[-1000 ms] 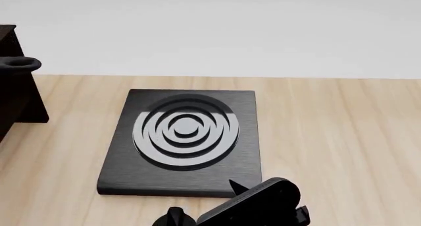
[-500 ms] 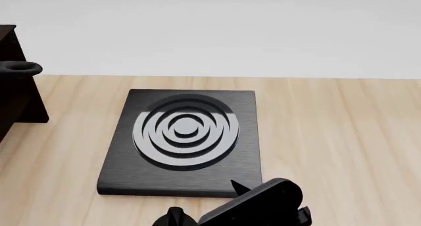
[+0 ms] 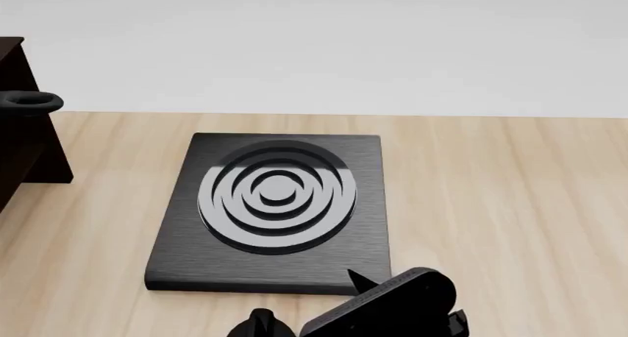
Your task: Put the frying pan on the cabinet shelf.
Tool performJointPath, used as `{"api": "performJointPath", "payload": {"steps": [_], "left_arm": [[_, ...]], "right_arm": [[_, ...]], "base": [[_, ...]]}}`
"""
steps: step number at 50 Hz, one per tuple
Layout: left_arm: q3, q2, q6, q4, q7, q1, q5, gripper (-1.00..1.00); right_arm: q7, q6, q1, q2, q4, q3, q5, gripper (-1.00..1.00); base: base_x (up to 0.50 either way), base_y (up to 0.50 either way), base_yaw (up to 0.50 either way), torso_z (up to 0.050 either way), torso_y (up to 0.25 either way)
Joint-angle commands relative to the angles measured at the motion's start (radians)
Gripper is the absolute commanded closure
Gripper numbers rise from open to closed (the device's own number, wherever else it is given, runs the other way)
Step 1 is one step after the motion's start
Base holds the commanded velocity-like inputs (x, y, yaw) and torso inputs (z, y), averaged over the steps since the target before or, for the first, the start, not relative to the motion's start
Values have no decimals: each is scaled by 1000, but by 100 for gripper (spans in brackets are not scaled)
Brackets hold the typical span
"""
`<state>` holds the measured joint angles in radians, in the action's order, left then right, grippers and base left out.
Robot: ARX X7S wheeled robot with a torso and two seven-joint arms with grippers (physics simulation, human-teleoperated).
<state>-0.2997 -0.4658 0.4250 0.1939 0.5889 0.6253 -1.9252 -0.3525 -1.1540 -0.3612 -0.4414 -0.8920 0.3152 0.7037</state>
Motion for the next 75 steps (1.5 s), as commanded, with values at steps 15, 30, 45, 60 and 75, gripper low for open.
{"api": "performJointPath", "payload": {"steps": [15,30,45,60,75], "left_arm": [[-13,55,2,-301,66,-172,-43,-100],[21,35,49,-478,78,-238,26,-100],[110,-13,102,-541,-41,-291,308,-100],[297,-80,52,-723,-209,-350,850,-100],[503,-105,15,-769,-179,-366,1282,-100]], "right_arm": [[-10,16,4,-14,2,1,12,-100],[-16,27,7,-20,2,4,18,-100],[-28,41,14,-21,6,-18,31,-100],[-38,57,25,-20,15,-41,48,-100],[-44,75,32,-18,22,-51,59,-100]], "base": [[0,0,0,0,0],[0,0,0,0,0],[0,0,0,0,0],[0,0,0,0,0],[0,0,0,0,0]]}}
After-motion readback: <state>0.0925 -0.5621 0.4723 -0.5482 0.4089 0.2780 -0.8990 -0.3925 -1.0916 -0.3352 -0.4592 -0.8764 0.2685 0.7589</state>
